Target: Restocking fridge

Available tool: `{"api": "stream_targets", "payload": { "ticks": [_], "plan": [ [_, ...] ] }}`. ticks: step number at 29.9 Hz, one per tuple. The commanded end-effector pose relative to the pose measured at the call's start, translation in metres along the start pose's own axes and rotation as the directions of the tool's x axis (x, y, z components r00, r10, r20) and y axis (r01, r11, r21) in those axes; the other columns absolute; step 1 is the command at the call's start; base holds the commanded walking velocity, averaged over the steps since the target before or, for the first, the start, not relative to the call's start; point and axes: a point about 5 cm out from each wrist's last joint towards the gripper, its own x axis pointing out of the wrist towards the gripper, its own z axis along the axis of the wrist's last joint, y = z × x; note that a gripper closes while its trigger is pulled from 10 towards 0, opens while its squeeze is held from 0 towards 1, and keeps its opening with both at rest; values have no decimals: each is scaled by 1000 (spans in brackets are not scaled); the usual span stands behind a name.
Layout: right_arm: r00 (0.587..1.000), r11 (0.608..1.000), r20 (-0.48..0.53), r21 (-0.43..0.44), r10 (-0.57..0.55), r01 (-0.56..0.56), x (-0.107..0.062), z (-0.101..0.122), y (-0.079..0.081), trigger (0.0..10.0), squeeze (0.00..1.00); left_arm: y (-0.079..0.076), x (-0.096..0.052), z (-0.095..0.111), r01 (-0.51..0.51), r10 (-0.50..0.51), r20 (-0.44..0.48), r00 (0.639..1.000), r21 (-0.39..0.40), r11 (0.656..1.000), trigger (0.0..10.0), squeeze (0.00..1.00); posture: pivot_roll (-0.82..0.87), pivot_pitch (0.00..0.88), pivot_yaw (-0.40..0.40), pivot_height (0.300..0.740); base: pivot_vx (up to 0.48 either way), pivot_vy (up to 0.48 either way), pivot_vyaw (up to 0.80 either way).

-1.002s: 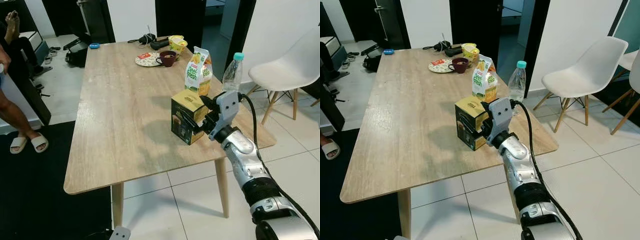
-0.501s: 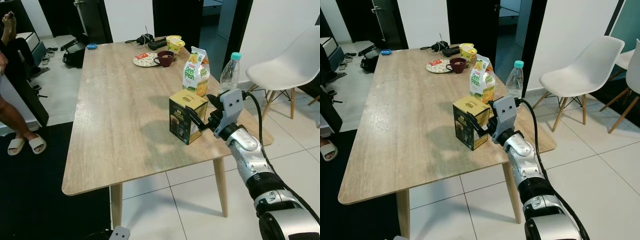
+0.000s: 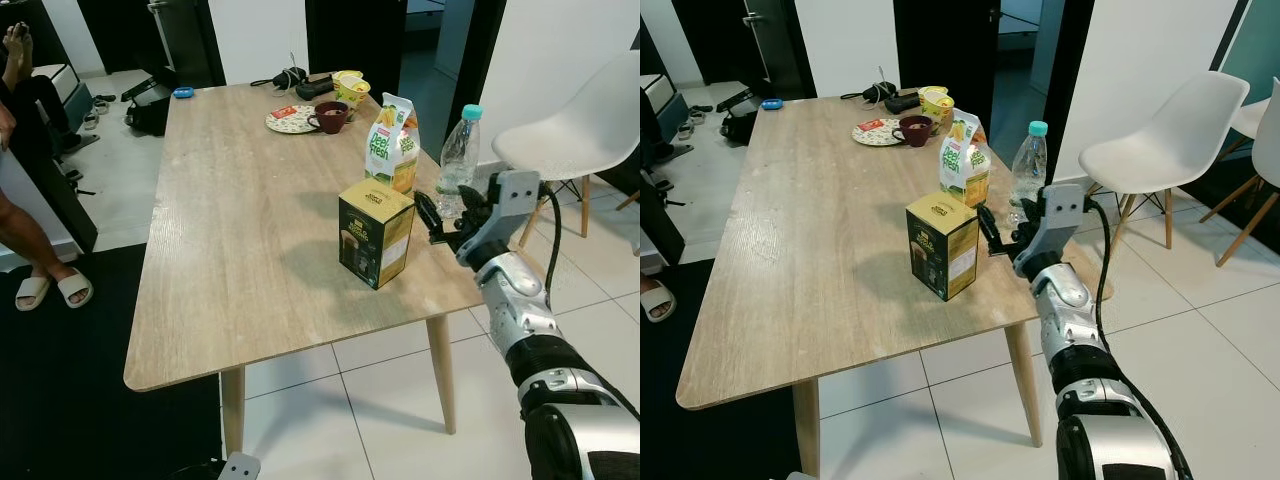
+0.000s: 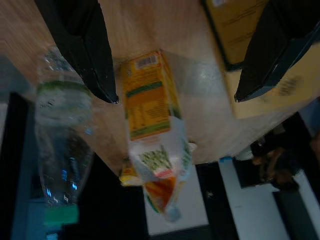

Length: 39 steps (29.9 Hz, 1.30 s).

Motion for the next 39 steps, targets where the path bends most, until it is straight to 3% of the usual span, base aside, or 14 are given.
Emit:
{"api": "stream_targets", "payload": {
  "ticks": [1,5,6,10,19,30,39],
  "plan": [
    [998,999,-68,-50,-16,13,-1,-7,-2,10000,0,-2,0,-4,9,-9,-15,1000,9,1000,10000,0,51,0,-19,740,0,0,0],
    [994,992,-112,-130,-15,1,-2,-12,-1,10000,0,-2,0,-3,9,-9,-12,1000,7,1000,10000,0,49,0,-18,740,0,0,0],
    [986,977,-165,-210,-12,-23,-4,-18,0,10000,0,-2,0,-2,10,-10,-10,1000,4,1000,10000,0,48,0,-17,740,0,0,0],
    [981,965,-194,-260,-7,-45,-4,-22,1,10000,0,-2,0,0,11,-11,-6,1000,2,1000,10000,0,47,0,-14,740,0,0,0],
    [984,967,-175,-247,24,-67,-3,-18,2,10000,0,-1,0,1,12,-12,-2,1000,4,1000,10000,0,46,0,-12,740,0,0,0],
    [963,947,-126,-193,237,-258,-8,-14,15,10000,0,0,0,0,9,-9,-5,1000,9,1000,10000,0,45,0,-9,740,0,0,0],
    [942,928,-115,-170,315,-331,-11,-14,20,10000,0,0,0,-1,8,-8,-7,1000,5,1000,10000,0,45,0,-8,740,0,0,0]
  ]
}}
